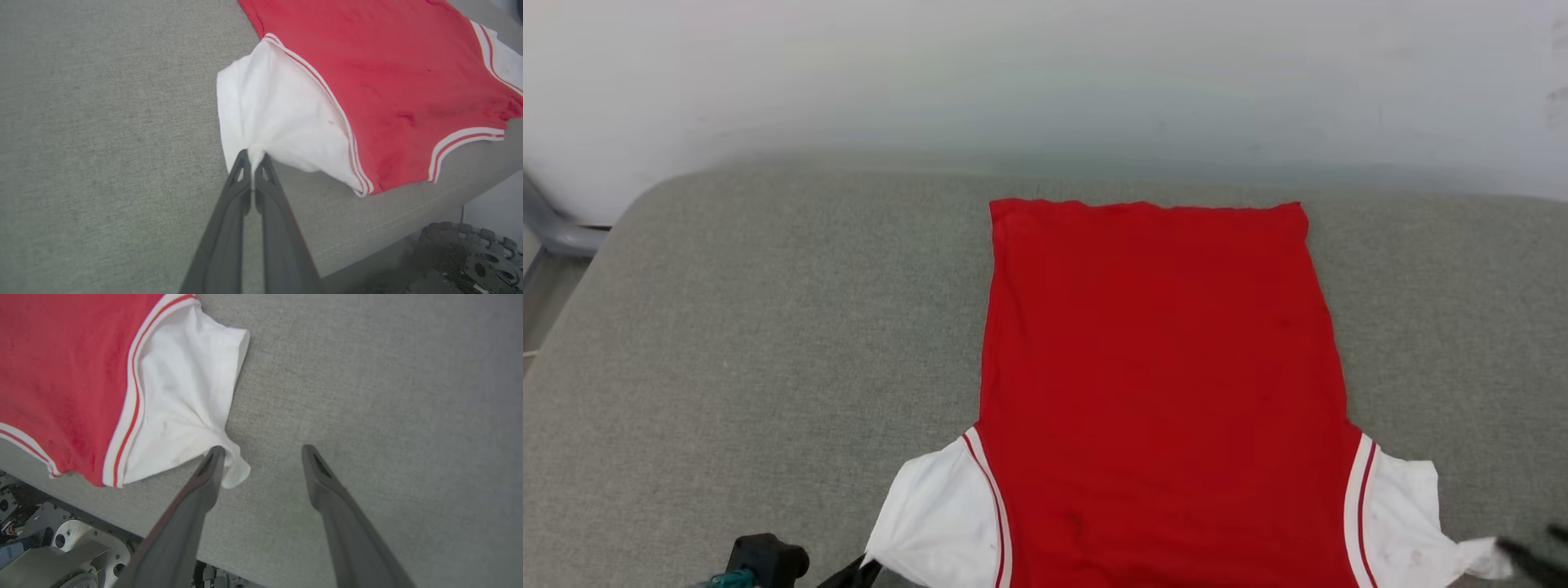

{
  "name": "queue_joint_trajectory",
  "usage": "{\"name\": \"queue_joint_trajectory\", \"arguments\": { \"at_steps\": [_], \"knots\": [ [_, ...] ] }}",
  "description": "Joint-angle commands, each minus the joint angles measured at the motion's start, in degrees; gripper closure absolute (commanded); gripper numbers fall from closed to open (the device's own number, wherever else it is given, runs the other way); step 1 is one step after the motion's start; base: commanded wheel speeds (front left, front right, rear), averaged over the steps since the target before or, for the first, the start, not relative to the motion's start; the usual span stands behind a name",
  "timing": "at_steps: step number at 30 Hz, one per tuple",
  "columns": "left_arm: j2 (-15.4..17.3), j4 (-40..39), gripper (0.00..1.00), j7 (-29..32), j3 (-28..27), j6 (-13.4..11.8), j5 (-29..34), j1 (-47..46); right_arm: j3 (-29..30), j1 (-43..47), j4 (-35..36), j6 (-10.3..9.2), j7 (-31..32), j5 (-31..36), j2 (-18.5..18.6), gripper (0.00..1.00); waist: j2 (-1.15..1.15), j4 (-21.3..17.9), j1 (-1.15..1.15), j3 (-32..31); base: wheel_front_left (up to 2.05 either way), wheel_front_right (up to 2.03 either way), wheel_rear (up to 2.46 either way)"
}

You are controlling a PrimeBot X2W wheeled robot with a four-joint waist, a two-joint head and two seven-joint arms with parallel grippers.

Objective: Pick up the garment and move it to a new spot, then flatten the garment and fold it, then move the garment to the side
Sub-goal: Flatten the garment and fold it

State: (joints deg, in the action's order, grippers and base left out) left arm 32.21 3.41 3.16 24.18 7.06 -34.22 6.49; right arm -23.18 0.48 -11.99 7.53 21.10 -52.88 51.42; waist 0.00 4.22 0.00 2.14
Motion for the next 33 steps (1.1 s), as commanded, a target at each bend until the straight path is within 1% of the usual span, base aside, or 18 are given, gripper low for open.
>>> {"name": "queue_joint_trajectory", "arguments": {
  "at_steps": [1, 3, 5, 6, 7, 11, 16, 20, 23, 26, 30, 33],
  "knots": [
    [0.58, -2.0, 1.0, 0.56, 0.29, 0.22, -0.52, -0.67, 2.38, -2.78, 1.54, -0.08, 2.47, 0.35, 1.36, 0.0, 0.0, 0.43, 0.0, 1.91, 0.0, 0.0, 0.0],
    [1.05, -4.07, 1.0, 1.32, 0.48, 0.21, -0.65, -1.25, 5.31, -5.5, 3.34, -0.07, 5.86, 0.4, 1.77, 0.0, 0.0, 0.86, 0.0, 3.54, 0.0, 0.0, 0.0],
    [1.31, -6.26, 1.0, 2.56, 0.98, 0.25, -0.72, -2.07, 8.33, -8.78, 4.57, -0.07, 10.07, 0.35, 1.19, 0.0, 0.0, 1.52, 0.0, 5.63, 0.0, 0.0, 0.0],
    [1.38, -7.18, 1.0, 3.34, 1.2, 0.25, -0.78, -2.66, 9.75, -10.92, 5.21, -0.07, 12.42, 0.25, 0.37, 0.0, 0.0, 1.91, 0.0, 6.72, 0.0, 0.0, 0.0],
    [1.53, -8.81, 1.0, 5.35, 1.84, 0.27, -1.38, -3.6, 12.45, -15.21, 6.21, -0.07, 17.69, 0.21, -1.27, 0.0, 0.0, 3.01, 0.0, 9.25, 0.0, 0.0, 0.0],
    [1.06, -11.86, 1.0, 8.17, 2.61, 0.32, -2.46, -6.3, 16.23, -25.38, 7.37, -0.07, 27.51, 2.85, -5.84, 0.0, 0.0, 5.72, 0.0, 14.71, 0.0, 0.0, 0.0],
    [0.23, -14.38, 1.0, 9.12, 4.0, 0.31, -1.59, -10.08, 19.51, -39.0, 3.03, -0.07, 39.8, 8.97, -11.01, 0.0, 0.0, 9.47, 0.0, 21.09, 0.0, 0.0, 0.0],
    [-0.87, -15.19, 1.0, 9.01, 5.45, 0.32, -1.13, -12.6, 21.97, -48.59, -1.82, -0.07, 47.61, 16.29, -14.53, 0.0, 0.0, 12.57, 0.0, 25.16, 0.0, 0.0, 0.0],
    [-1.68, -15.3, 1.0, 8.72, 6.89, 0.38, -0.79, -14.47, 23.64, -54.11, -4.98, -0.07, 50.93, 21.98, -16.3, 0.0, 0.0, 14.92, 0.0, 27.44, 0.0, 0.0, 0.0],
    [-2.42, -15.04, 1.0, 8.11, 8.36, 0.38, -0.78, -16.07, 25.4, -58.21, -7.74, -0.07, 52.62, 27.3, -17.65, 0.0, 0.0, 16.95, 0.0, 29.13, 0.0, 0.0, 0.0],
    [-3.67, -14.72, 1.0, 7.22, 10.11, 0.42, -1.52, -17.81, 29.96, -61.83, -11.3, -0.07, 52.63, 32.97, -19.32, 0.0, 0.0, 19.4, 0.0, 30.85, 0.0, 0.0, 0.0],
    [-3.88, -14.38, 1.0, 6.47, 10.93, 0.42, -1.47, -19.19, 32.08, -62.67, -12.66, -0.07, 52.82, 36.32, -19.54, 0.0, 0.0, 20.92, 0.0, 31.86, 0.0, 0.0, 0.0]
  ]
}}
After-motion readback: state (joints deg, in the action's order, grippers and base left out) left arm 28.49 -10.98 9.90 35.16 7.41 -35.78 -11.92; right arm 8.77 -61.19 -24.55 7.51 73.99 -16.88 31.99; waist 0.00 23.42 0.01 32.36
